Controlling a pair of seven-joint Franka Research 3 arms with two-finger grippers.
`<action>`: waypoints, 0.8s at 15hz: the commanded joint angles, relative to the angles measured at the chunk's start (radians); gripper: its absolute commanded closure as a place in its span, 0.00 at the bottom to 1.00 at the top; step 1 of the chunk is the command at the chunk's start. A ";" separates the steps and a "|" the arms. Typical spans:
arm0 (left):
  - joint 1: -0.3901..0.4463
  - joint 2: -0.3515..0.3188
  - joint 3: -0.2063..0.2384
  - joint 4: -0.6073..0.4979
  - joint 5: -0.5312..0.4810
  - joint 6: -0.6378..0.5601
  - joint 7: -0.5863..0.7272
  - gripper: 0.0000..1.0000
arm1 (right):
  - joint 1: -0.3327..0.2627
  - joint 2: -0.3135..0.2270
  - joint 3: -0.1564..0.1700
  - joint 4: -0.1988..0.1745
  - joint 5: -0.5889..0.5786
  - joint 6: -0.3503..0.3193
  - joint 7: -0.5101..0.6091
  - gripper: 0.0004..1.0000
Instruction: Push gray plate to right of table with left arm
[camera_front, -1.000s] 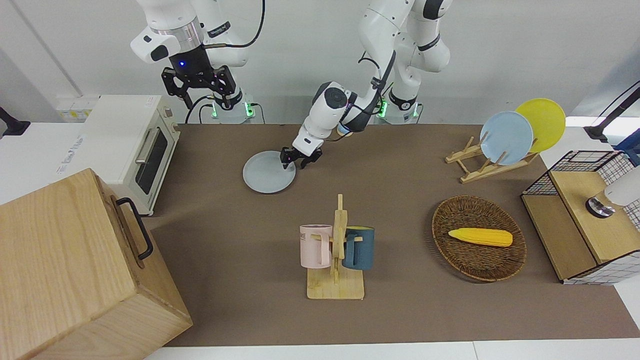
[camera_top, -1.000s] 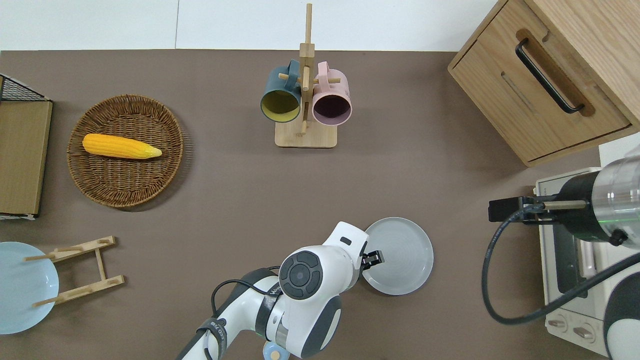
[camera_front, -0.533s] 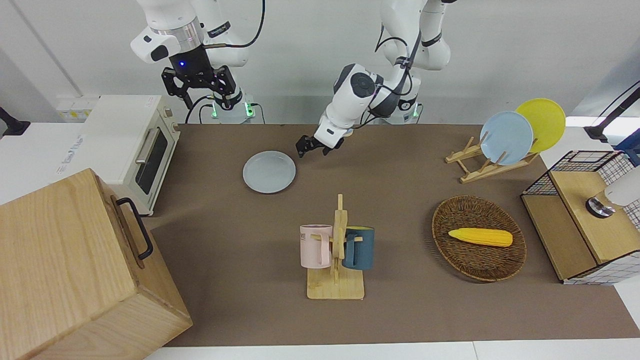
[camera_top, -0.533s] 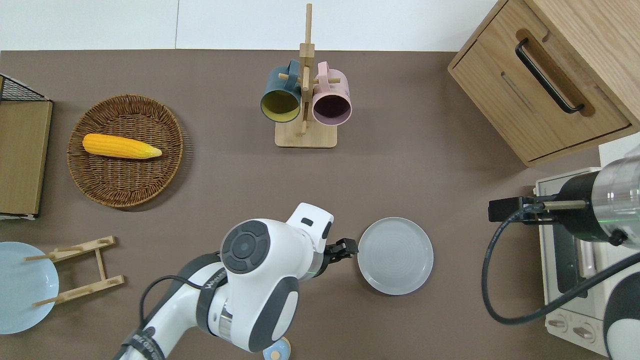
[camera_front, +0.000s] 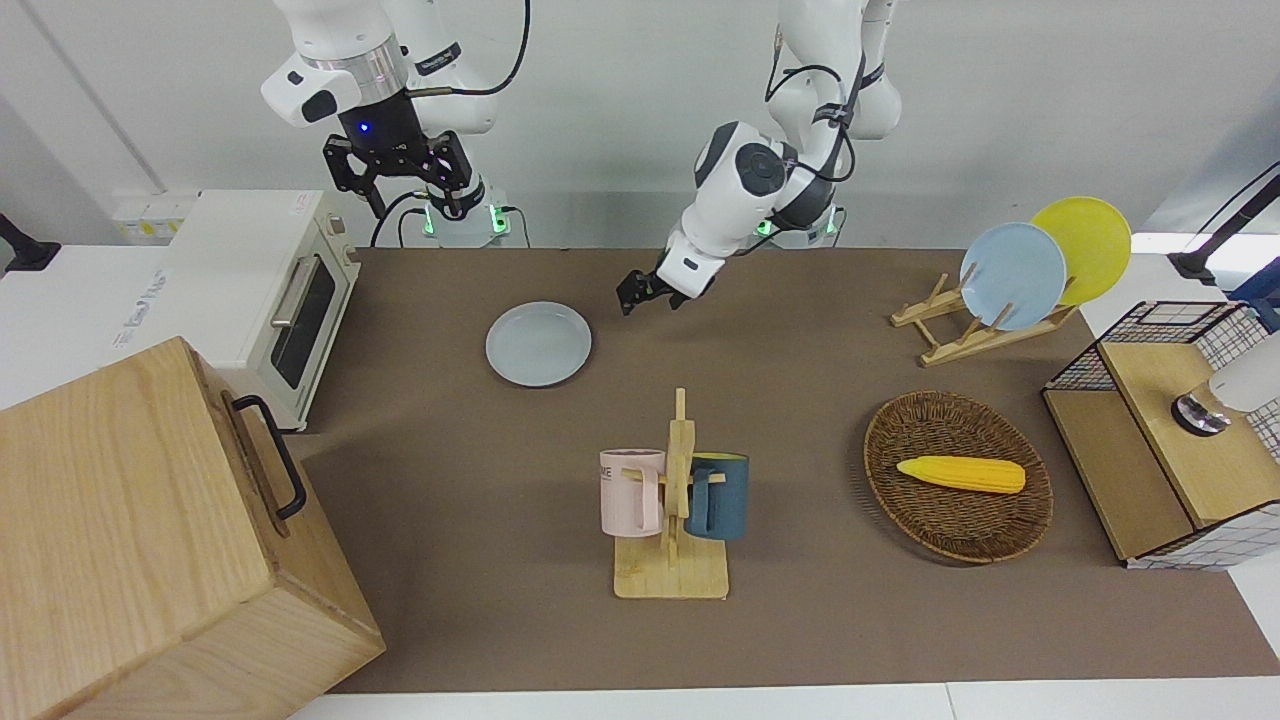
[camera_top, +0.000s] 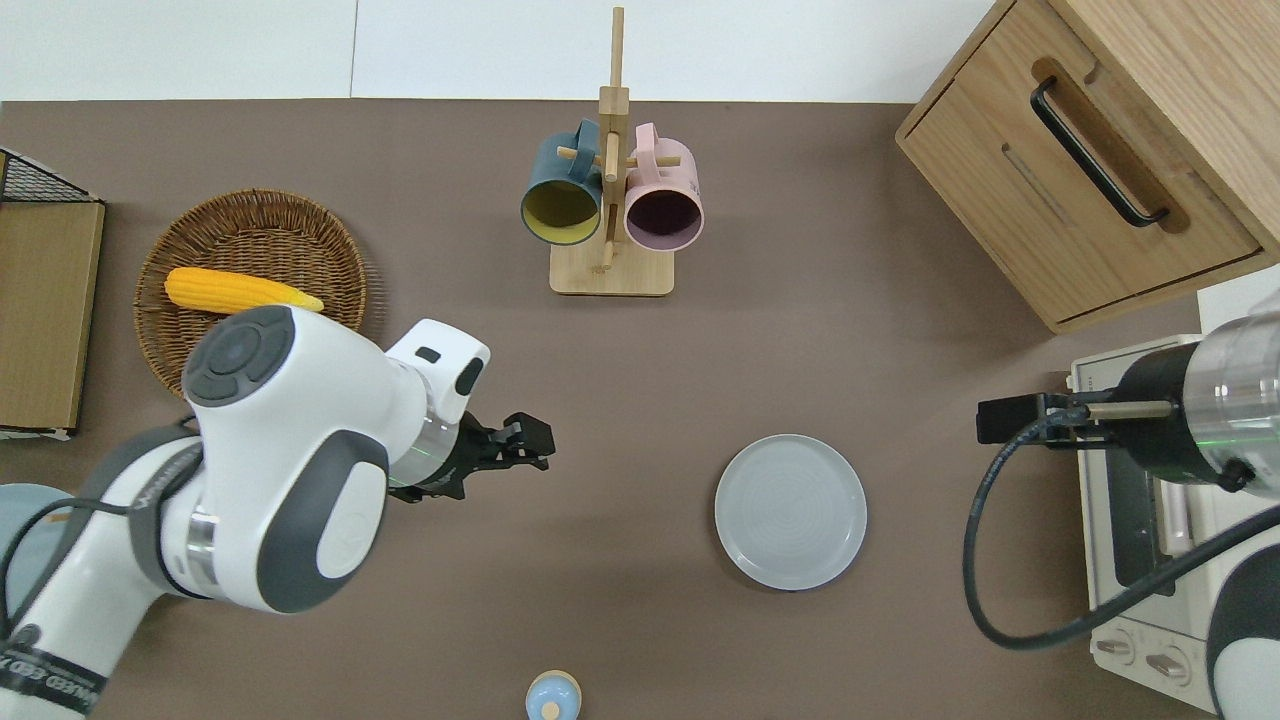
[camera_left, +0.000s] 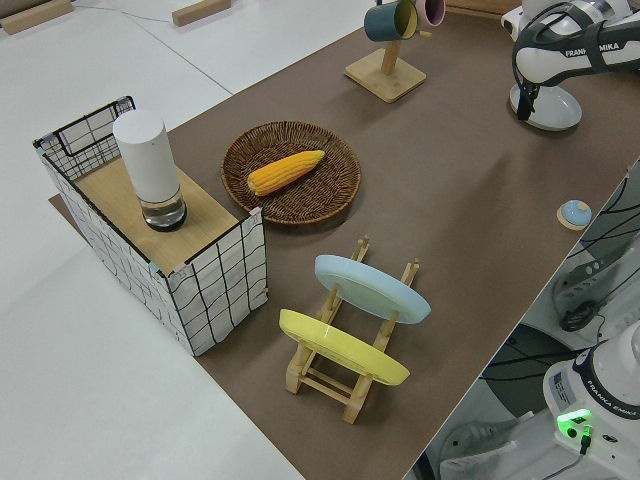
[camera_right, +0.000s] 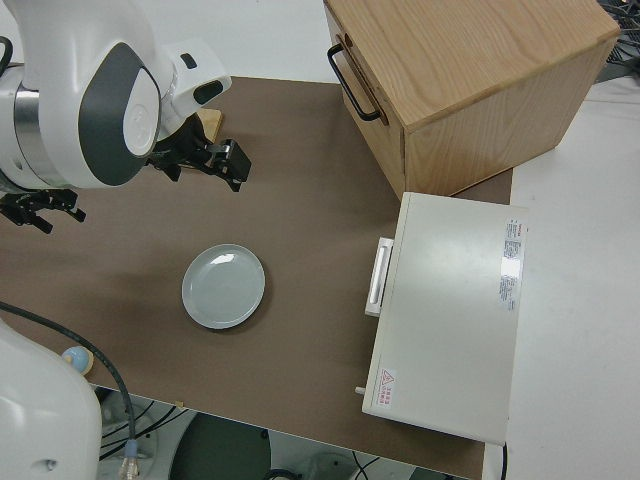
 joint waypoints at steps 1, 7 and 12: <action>0.052 -0.002 0.041 0.121 0.142 -0.155 0.080 0.01 | -0.015 -0.015 0.007 -0.018 0.018 0.003 0.002 0.00; 0.150 -0.010 0.072 0.305 0.317 -0.348 0.239 0.01 | -0.015 -0.015 0.007 -0.018 0.018 0.003 0.002 0.00; 0.221 -0.033 0.074 0.379 0.353 -0.400 0.323 0.01 | -0.015 -0.015 0.006 -0.018 0.018 0.002 0.002 0.00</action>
